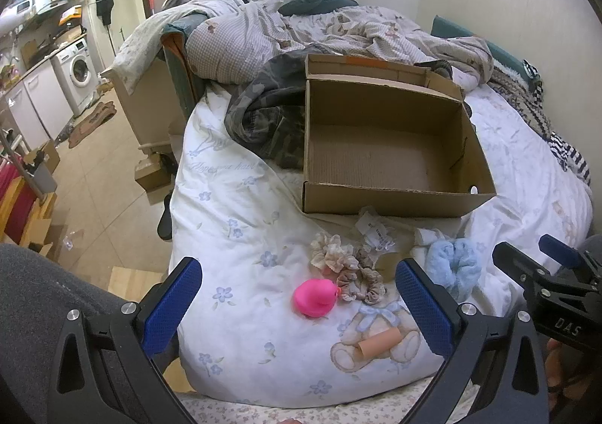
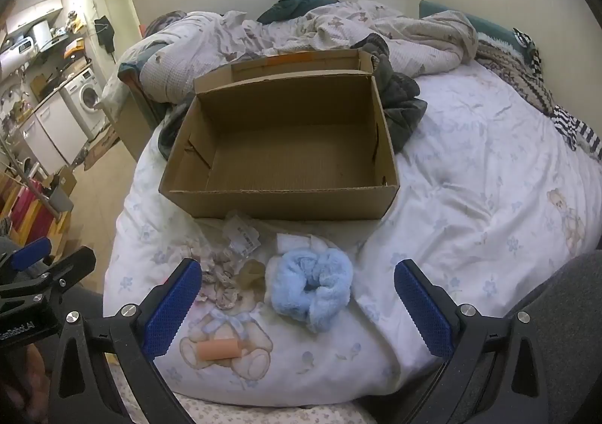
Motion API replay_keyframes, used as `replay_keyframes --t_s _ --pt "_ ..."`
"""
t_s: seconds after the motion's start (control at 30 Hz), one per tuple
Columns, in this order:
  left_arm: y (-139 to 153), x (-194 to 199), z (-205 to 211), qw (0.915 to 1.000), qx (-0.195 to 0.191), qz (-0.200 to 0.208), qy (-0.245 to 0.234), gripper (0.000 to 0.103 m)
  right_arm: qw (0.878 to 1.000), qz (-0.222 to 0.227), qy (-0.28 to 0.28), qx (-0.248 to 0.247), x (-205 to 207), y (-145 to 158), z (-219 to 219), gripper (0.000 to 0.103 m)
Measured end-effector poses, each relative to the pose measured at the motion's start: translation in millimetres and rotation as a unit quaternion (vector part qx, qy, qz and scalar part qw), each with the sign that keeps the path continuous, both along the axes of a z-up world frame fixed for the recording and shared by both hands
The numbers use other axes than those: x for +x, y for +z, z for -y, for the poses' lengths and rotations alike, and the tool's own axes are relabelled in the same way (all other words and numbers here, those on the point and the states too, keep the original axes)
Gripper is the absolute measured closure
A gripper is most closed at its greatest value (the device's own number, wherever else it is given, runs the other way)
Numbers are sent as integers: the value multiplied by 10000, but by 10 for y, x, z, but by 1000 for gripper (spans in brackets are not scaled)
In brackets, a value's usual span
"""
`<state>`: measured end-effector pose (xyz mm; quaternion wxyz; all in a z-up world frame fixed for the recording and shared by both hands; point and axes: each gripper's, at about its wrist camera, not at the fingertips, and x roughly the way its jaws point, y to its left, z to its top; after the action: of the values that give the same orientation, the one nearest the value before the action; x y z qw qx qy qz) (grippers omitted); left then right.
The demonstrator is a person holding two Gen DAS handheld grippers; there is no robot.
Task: Organize soft objects
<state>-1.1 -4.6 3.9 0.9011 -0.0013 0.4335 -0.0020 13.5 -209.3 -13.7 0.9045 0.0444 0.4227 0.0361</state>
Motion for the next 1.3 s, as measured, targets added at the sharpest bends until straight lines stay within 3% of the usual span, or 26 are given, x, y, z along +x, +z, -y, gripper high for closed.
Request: replay_keyframes --t_s 0.43,0.53,1.3 --pt "27 -28 9 10000 -31 34 -49 0 10000 -17 -8 2 15 117 -43 0" --pt "29 -28 11 10000 -30 32 -53 0 10000 -23 -24 31 2 -15 -12 0" --pt "41 -37 50 9999 -13 69 -104 0 10000 -26 -33 32 7 -10 4 0"
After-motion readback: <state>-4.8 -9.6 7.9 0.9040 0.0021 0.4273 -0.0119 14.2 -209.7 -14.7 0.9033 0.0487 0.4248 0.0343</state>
